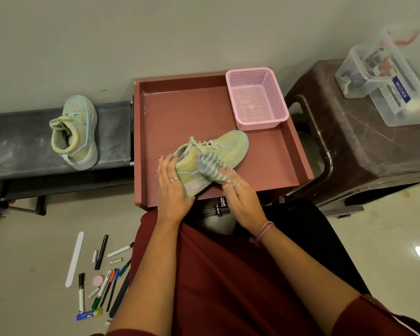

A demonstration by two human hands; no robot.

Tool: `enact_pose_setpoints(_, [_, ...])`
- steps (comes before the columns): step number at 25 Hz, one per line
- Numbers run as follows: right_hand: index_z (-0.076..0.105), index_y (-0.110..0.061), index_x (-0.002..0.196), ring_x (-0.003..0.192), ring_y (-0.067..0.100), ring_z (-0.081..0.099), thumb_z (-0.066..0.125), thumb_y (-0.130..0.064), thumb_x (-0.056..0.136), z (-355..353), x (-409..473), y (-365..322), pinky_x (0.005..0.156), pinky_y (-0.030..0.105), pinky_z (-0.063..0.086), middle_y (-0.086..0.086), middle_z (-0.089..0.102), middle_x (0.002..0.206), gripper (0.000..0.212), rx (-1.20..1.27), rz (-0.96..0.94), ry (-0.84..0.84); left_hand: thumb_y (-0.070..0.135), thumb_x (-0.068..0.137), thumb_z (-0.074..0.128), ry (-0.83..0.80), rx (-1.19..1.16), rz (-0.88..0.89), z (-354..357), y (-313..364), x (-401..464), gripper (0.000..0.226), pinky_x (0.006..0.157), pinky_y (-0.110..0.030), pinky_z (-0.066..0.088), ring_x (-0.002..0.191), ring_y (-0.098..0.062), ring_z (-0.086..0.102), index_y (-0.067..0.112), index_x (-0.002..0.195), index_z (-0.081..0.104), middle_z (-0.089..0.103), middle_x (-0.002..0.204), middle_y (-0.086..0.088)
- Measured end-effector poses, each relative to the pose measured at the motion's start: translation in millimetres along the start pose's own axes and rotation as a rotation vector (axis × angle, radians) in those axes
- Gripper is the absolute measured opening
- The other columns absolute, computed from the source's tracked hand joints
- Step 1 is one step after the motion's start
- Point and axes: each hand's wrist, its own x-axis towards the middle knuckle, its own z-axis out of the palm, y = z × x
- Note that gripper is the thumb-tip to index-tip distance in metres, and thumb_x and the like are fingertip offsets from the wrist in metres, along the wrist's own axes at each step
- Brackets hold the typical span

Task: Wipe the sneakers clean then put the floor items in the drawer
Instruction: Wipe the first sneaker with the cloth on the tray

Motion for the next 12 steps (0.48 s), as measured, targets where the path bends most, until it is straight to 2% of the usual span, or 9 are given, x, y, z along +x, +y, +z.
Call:
enact_pose_setpoints(1, [0.065, -0.027, 0.102, 0.101, 0.007, 0.058, 0.041, -0.016, 0.098, -8, 4, -4, 0.090, 0.028, 0.046, -0.008, 0.065, 0.104, 0.026, 0.190, 0.146, 0.154, 0.010, 0.064, 0.085, -0.023, 0.033, 0.000, 0, -1, 0, 0.108, 0.118, -0.053, 0.016, 0.146, -0.032, 0.009, 0.017, 0.146, 0.015, 0.019, 0.152, -0.012])
enact_pose_setpoints(2, [0.063, -0.022, 0.086, 0.082, 0.011, 0.060, 0.043, -0.017, 0.098, -17, 9, -7, 0.076, 0.032, 0.049, -0.006, 0.065, 0.085, 0.024, 0.368, 0.286, 0.306, 0.008, 0.064, 0.084, -0.036, 0.075, 0.004, 1, -1, 0, 0.111, 0.118, -0.051, 0.012, 0.146, -0.034, 0.007, 0.020, 0.147, 0.012, 0.016, 0.153, -0.013])
enact_pose_setpoints(3, [0.059, -0.016, 0.080, 0.074, 0.014, 0.060, 0.044, -0.020, 0.098, -27, 13, -8, 0.068, 0.033, 0.049, -0.004, 0.063, 0.077, 0.023, 0.489, 0.391, 0.426, 0.006, 0.065, 0.082, -0.032, 0.124, 0.016, 2, 0, 0, 0.110, 0.117, -0.049, 0.009, 0.146, -0.036, 0.005, 0.021, 0.148, 0.011, 0.012, 0.154, -0.016])
enact_pose_setpoints(5, [0.059, -0.009, 0.087, 0.073, 0.014, 0.065, 0.044, -0.028, 0.099, -48, 21, -3, 0.065, 0.030, 0.054, 0.001, 0.066, 0.081, 0.027, 0.545, 0.483, 0.552, -0.004, 0.069, 0.075, 0.015, 0.250, 0.078, 5, 1, 1, 0.103, 0.115, -0.049, 0.007, 0.145, -0.040, 0.002, 0.016, 0.150, 0.014, 0.007, 0.154, -0.020])
enact_pose_setpoints(8, [0.057, -0.004, 0.108, 0.086, 0.016, 0.069, 0.043, -0.034, 0.099, -68, 33, 6, 0.073, 0.032, 0.058, 0.004, 0.069, 0.096, 0.034, 0.491, 0.497, 0.588, -0.018, 0.066, 0.064, 0.056, 0.380, 0.160, 6, 2, 2, 0.101, 0.114, -0.053, 0.010, 0.144, -0.042, 0.003, 0.010, 0.150, 0.015, 0.008, 0.154, -0.021])
enact_pose_setpoints(10, [0.053, -0.008, 0.115, 0.088, 0.009, 0.066, 0.044, -0.031, 0.099, -73, 40, 6, 0.080, 0.033, 0.057, -0.001, 0.065, 0.099, 0.030, 0.409, 0.462, 0.599, -0.019, 0.062, 0.062, 0.047, 0.412, 0.144, 3, 2, 3, 0.104, 0.114, -0.052, 0.009, 0.143, -0.043, 0.003, 0.008, 0.150, 0.014, 0.008, 0.154, -0.021])
enact_pose_setpoints(12, [0.051, -0.011, 0.119, 0.084, -0.001, 0.062, 0.045, -0.026, 0.099, -75, 44, 5, 0.079, 0.024, 0.056, -0.008, 0.062, 0.097, 0.026, 0.242, 0.371, 0.588, -0.016, 0.060, 0.063, -0.001, 0.382, 0.114, 1, 2, 3, 0.107, 0.114, -0.052, 0.007, 0.144, -0.042, -0.001, 0.007, 0.151, 0.011, 0.005, 0.156, -0.021])
